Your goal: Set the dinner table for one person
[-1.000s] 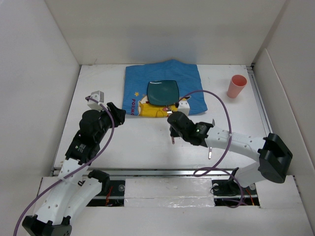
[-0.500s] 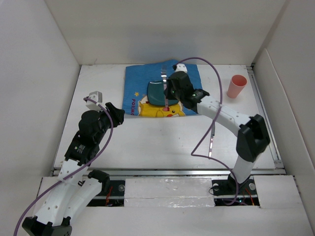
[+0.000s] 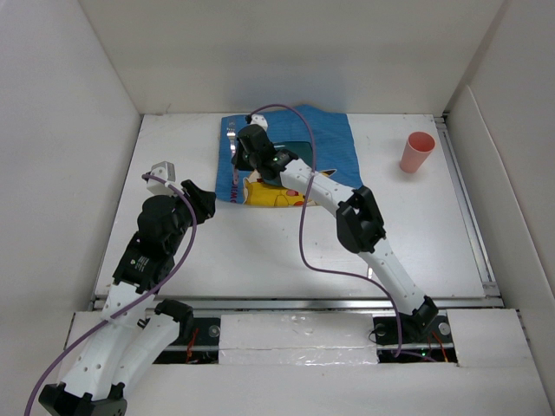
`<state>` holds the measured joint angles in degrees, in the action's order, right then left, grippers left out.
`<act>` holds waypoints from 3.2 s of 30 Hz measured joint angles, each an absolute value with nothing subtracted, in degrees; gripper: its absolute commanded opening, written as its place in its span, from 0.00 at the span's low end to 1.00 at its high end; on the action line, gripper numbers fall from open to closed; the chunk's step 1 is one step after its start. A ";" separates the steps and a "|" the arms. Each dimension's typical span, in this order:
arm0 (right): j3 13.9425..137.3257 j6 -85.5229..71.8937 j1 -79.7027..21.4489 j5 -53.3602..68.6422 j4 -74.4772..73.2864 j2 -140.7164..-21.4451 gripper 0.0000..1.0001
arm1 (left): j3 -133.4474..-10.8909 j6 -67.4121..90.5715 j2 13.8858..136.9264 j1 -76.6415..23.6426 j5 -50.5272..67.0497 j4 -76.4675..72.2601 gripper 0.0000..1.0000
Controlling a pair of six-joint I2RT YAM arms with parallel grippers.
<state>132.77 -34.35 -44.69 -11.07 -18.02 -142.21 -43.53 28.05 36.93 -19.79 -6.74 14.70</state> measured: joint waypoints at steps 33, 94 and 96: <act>132.68 -39.72 -43.35 -11.49 -21.89 -149.60 0.36 | -43.53 28.10 37.04 -19.86 -6.07 14.87 0.41; 36.82 -41.80 -12.71 -6.96 -32.86 -73.28 0.44 | -46.24 25.65 23.49 -26.46 -3.33 14.02 0.43; 36.86 -41.69 -12.82 -6.96 -33.10 -73.23 0.45 | -46.24 25.54 23.49 -27.00 -3.53 14.09 0.43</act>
<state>36.86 -41.69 -12.82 -6.96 -33.10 -73.23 -46.24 25.54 23.49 -27.00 -3.53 14.09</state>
